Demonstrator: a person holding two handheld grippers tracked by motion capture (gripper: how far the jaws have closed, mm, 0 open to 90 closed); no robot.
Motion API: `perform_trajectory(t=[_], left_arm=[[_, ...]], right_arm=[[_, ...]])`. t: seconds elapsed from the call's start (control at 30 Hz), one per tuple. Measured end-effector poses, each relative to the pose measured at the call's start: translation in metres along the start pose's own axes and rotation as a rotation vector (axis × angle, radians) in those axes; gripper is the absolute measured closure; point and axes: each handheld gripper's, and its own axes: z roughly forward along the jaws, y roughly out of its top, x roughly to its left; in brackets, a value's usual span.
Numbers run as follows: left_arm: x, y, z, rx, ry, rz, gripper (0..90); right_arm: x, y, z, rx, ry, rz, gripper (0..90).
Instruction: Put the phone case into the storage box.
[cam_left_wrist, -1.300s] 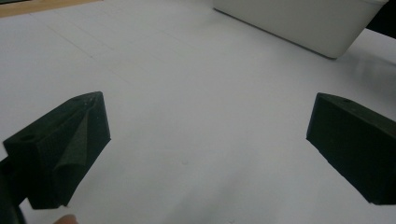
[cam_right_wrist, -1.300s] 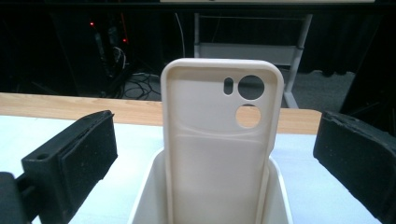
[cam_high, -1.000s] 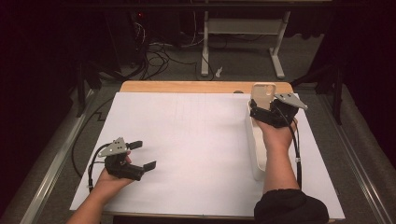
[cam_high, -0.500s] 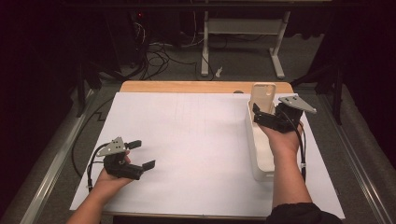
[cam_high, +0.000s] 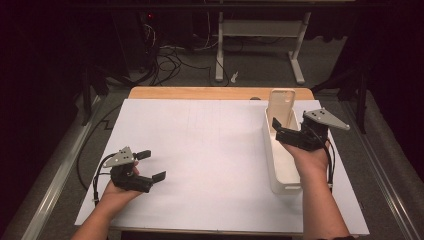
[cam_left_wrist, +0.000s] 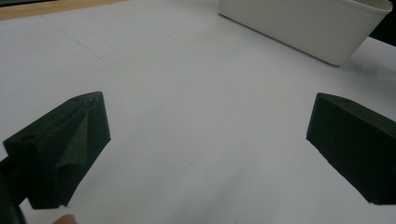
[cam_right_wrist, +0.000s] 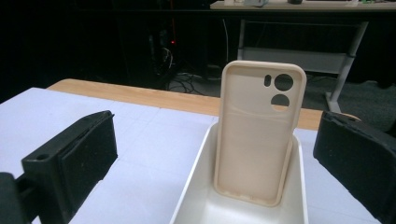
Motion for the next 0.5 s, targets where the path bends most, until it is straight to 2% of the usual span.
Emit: perform_trajectory(t=[0.3, 0.5], left_arm=[[0.000, 0.001, -0.001, -0.002, 0.000, 0.001, 0.6], [0.000, 0.001, -0.002, -0.008, 0.003, -0.004, 0.6]], right_arm=[[-0.001, -0.006, -0.020, 0.008, 0.032, -0.021, 0.2], [-0.004, -0.012, -0.038, -0.006, 0.061, -0.037, 0.2]])
